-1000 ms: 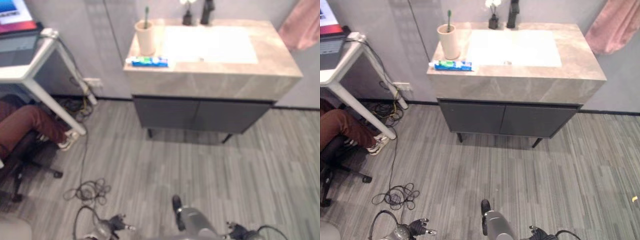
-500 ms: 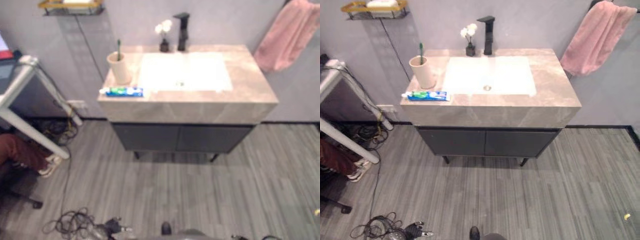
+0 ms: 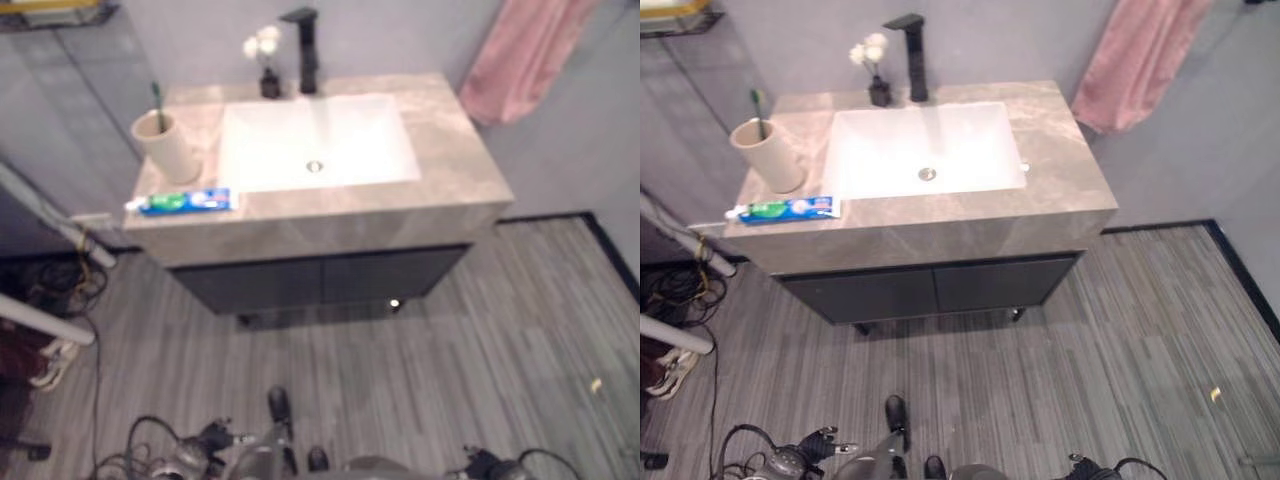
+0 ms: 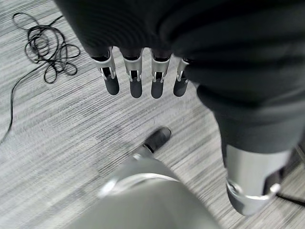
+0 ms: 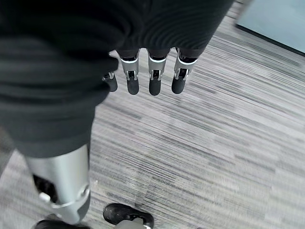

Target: Put brush and paste in cup on sink, flatten towel.

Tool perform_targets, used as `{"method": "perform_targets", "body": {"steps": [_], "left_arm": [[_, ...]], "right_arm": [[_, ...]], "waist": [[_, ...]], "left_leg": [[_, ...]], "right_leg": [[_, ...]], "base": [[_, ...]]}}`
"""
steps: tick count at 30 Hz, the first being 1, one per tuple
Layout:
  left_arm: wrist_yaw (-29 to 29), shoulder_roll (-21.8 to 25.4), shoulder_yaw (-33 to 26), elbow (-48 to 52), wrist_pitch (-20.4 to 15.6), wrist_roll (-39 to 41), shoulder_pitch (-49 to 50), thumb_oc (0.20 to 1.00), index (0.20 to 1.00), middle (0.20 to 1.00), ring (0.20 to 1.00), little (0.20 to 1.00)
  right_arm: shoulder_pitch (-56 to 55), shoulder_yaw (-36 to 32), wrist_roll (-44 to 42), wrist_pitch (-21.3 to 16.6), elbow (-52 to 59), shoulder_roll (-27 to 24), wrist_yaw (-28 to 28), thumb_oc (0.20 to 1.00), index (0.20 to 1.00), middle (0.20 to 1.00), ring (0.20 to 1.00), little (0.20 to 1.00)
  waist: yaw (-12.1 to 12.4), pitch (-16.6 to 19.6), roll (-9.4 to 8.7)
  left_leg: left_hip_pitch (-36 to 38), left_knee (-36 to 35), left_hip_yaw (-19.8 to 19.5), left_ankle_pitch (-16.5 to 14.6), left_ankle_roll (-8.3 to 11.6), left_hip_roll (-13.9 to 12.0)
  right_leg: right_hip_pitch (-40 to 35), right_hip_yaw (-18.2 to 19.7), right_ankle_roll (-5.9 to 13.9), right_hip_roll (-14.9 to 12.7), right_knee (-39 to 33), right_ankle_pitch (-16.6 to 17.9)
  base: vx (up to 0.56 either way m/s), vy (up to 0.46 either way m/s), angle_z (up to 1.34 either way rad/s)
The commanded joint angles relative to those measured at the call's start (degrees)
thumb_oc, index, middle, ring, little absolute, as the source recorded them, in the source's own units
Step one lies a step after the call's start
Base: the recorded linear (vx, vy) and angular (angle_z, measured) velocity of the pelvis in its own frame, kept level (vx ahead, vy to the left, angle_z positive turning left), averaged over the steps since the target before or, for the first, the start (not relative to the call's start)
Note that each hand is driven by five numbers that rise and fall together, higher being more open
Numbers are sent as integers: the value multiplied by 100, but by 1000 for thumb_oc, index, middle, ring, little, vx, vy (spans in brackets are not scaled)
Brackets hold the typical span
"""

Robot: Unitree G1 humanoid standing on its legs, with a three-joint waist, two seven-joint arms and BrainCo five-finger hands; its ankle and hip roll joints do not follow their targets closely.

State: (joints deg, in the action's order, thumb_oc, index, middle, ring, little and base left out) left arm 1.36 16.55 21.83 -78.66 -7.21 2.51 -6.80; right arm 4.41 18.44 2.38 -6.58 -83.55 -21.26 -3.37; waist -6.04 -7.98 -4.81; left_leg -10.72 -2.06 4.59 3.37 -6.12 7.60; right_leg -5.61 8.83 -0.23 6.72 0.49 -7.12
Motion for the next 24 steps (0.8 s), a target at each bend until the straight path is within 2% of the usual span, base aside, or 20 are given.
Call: {"method": "perform_targets", "body": {"steps": [1, 4, 5, 6, 8, 10, 11, 12, 13, 14, 15, 16, 17, 18, 19, 20, 21, 23, 24], "left_arm": [[-83, 6, -62, 10, -141, 267, -209, 1000, 1000, 1000, 1000, 1000], [-122, 151, -70, 70, -176, 207, -231, 1000, 1000, 1000, 1000, 1000], [-140, 183, -58, 103, -186, 194, -248, 1000, 1000, 1000, 1000, 1000], [-142, 270, -38, 184, -214, 183, -253, 1000, 1000, 1000, 1000, 1000], [-139, 328, -55, 272, -248, 196, -207, 1000, 1000, 1000, 1000, 1000], [-158, 341, -65, 284, -271, 206, -180, 1000, 1000, 1000, 1000, 1000], [-156, 348, -70, 302, -269, 238, -171, 1000, 1000, 1000, 1000, 1000], [-142, 321, -86, 296, -262, 224, -129, 1000, 1000, 1000, 1000, 1000], [-118, 296, -73, 273, -250, 211, -117, 1000, 1000, 1000, 1000, 1000], [-118, 295, -70, 273, -250, 211, -114, 1000, 1000, 1000, 1000, 1000], [-118, 282, -75, 208, -246, 212, -119, 1000, 1000, 1000, 1000, 1000], [-119, 253, -106, 26, -257, 187, -136, 1000, 1000, 1000, 1000, 1000], [-120, 252, -104, 22, -260, 187, -137, 1000, 1000, 1000, 1000, 1000], [-122, 213, -143, -88, -237, 120, -125, 1000, 1000, 1000, 1000, 1000], [-122, 213, -143, -88, -237, 120, -125, 1000, 1000, 1000, 1000, 1000], [-123, 178, -57, -98, -252, 65, -170, 1000, 1000, 1000, 1000, 1000], [-116, 144, -83, -136, -259, 98, -158, 1000, 1000, 1000, 1000, 1000], [-95, 77, -150, -159, -229, 137, -80, 1000, 1000, 1000, 1000, 1000], [-95, 78, -150, -156, -228, 137, -77, 1000, 1000, 1000, 1000, 1000]], "right_arm": [[-462, 150, 76, 8, 370, -215, -7, 1000, 1000, 1000, 1000, 1000], [-373, 204, 168, 28, 450, -79, -24, 1000, 1000, 1000, 1000, 1000], [-313, 262, 208, 12, 506, -52, -6, 1000, 1000, 1000, 1000, 1000], [-238, 337, 233, -27, 707, -12, 14, 1000, 1000, 1000, 1000, 1000], [-226, 335, 200, -93, 1050, -9, 48, 1000, 1000, 1000, 1000, 1000], [-202, 334, 208, -143, 1302, -37, 79, 1000, 1000, 1000, 1000, 1000], [-156, 371, 253, -159, 1458, -56, 91, 1000, 1000, 1000, 1000, 1000], [-152, 389, 249, -174, 1522, -77, 87, 1000, 1000, 1000, 1000, 1000], [-154, 415, 224, -207, 1558, -91, 79, 1000, 1000, 1000, 1000, 1000], [-158, 414, 223, -207, 1557, -92, 79, 1000, 1000, 1000, 1000, 1000], [-157, 426, 172, -241, 1527, -89, 98, 1000, 1000, 1000, 1000, 1000], [-181, 433, 120, -250, 1469, -41, 113, 1000, 1000, 1000, 1000, 1000], [-183, 432, 120, -251, 1468, -41, 114, 1000, 1000, 1000, 1000, 1000], [-234, 445, 147, -226, 1457, 1, 88, 1000, 1000, 1000, 1000, 1000], [-234, 445, 147, -226, 1457, 1, 88, 1000, 1000, 1000, 1000, 1000], [-254, 461, 53, -225, 1398, -28, 17, 1000, 1000, 1000, 1000, 1000], [-291, 431, 77, -216, 1351, -23, 43, 1000, 1000, 1000, 1000, 1000], [-324, 506, 174, -154, 1007, 9, 8, 1000, 1000, 1000, 1000, 1000], [-326, 507, 174, -154, 1006, 9, 9, 1000, 1000, 1000, 1000, 1000]], "waist": [[-180, 215, 391], [-77, 261, 401], [-17, 259, 419], [36, 255, 442], [55, 232, 479], [46, 127, 487], [38, 11, 488], [17, -34, 504], [-21, -34, 480], [-27, -41, 484], [-26, -53, 471], [92, -7, 379], [90, -14, 395], [215, 28, 248], [214, 24, 249], [103, -13, 266], [156, 10, 244], [256, 202, 178], [251, 201, 177]], "left_leg": [[141, 677, -101, -562, 607, -746], [129, 988, 130, -934, 363, -630], [103, 1042, 240, -1006, 301, -623], [174, 981, 340, -1069, 223, -608], [399, 832, 382, -1124, 135, -562], [581, 744, 452, -1175, 43, -526], [646, 732, 493, -1203, 13, -524], [693, 753, 483, -1254, 18, -517], [699, 776, 447, -1256, 34, -495], [717, 781, 436, -1273, 36, -495], [753, 813, 420, -1298, 58, -510], [764, 854, 561, -1345, 102, -524], [773, 859, 555, -1351, 102, -539], [744, 1101, 723, -1513, 123, -531], [747, 1104, 722, -1515, 123, -532], [693, 1411, 529, -1613, 146, -506], [707, 1533, 593, -1645, 163, -567], [938, 1321, 597, -1514, 286, -639], [949, 1307, 592, -1508, 287, -638]], "right_leg": [[299, -499, 218, -820, 329, -195], [433, -302, 441, -1042, 472, -5], [542, -250, 517, -1095, 529, 147], [718, -197, 598, -1115, 709, 438], [918, -157, 621, -1110, 1237, 688], [1271, -292, 572, -1153, 1913, 1003], [1477, -445, 529, -1154, 2227, 980], [1500, -552, 546, -1109, 2294, 812], [1641, -334, 557, -851, 2413, 594], [1608, -342, 561, -853, 2393, 587], [1676, -111, 524, -585, 2277, 86], [1679, -147, 536, -471, 1246, 68], [1623, -154, 537, -463, 1150, 116], [1590, -318, 604, -509, -176, 480], [1579, -319, 604, -509, -189, 487], [1491, 99, 609, -507, 139, 433], [1411, 27, 607, -547, 76, 474], [1151, -203, 469, -498, -124, 582], [1143, -208, 467, -499, -131, 583]], "base": [[424, 517, -53], [260, 439, -44], [240, 523, -99], [230, 475, -112], [206, 365, -102], [88, 265, -40], [51, 218, -13], [56, 130, -5], [73, 62, 24], [70, 14, 35], [116, 7, 40], [109, 7, 21], [137, -61, -17], [72, -52, -31], [168, -61, -39], [160, -30, -14], [337, -136, 71], [312, -176, 76], [273, -166, -36]]}}
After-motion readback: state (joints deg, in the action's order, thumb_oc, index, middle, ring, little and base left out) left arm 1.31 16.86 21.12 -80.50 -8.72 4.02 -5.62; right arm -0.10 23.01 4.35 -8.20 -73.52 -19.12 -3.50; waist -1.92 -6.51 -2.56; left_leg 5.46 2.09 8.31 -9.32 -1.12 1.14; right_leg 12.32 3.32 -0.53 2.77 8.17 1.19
